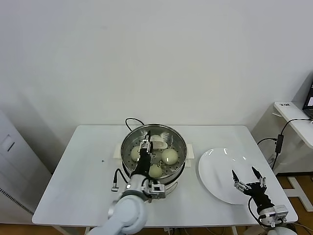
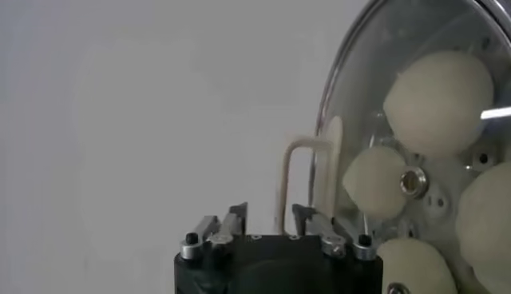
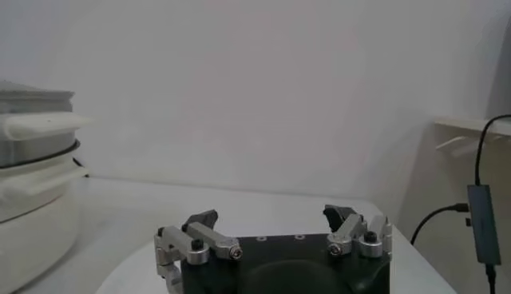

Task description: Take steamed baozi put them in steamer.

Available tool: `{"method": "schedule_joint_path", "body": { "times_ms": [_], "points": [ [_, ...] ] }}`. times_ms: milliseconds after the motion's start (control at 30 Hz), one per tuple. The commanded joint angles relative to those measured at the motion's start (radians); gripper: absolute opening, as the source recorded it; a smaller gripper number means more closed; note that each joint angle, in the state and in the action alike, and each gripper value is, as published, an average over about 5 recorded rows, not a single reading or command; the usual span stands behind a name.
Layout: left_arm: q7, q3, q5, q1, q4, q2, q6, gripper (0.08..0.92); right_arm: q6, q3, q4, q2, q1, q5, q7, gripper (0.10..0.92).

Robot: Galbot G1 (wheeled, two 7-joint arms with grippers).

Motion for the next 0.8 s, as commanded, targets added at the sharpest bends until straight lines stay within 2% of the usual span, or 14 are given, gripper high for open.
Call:
{"method": "schedule_joint_path", "body": {
  "times_ms": [33, 200, 267, 367, 533, 667, 800],
  "points": [
    [0.06, -0.204, -0.842, 0.078, -0.267, 0.114, -0.228, 0.67, -0.008, 0.0, -0.001, -0.003, 0.011, 0.007, -0.002, 0.823],
    [-0.135, -0.418, -1.407, 0.084, -0.286, 0.129, -0.243, 0.796, -0.042, -0.017, 0.013, -0.006, 0.006, 0.041, 0.042, 0.823],
    [-0.213, -0.539, -1.598, 0.094, -0.278, 0.111, -0.198, 0.814, -0.051, -0.024, 0.02, -0.011, 0.003, 0.054, 0.061, 0.823],
    [-0.27, -0.68, -1.741, 0.13, -0.239, 0.09, -0.153, 0.821, -0.066, -0.03, 0.03, -0.02, 0.005, 0.069, 0.078, 0.823],
    [-0.273, -0.783, -1.67, 0.233, -0.111, 0.111, -0.213, 0.823, -0.067, -0.04, 0.023, -0.022, 0.029, 0.137, 0.072, 0.823],
    [-0.255, -0.808, -1.531, 0.3, -0.012, 0.121, -0.28, 0.823, -0.073, -0.041, 0.024, -0.017, 0.039, 0.108, 0.065, 0.823],
    [-0.233, -0.809, -1.497, 0.349, 0.047, 0.131, -0.303, 0.823, -0.09, -0.039, 0.033, -0.015, 0.04, 0.077, 0.084, 0.823]
  ]
}}
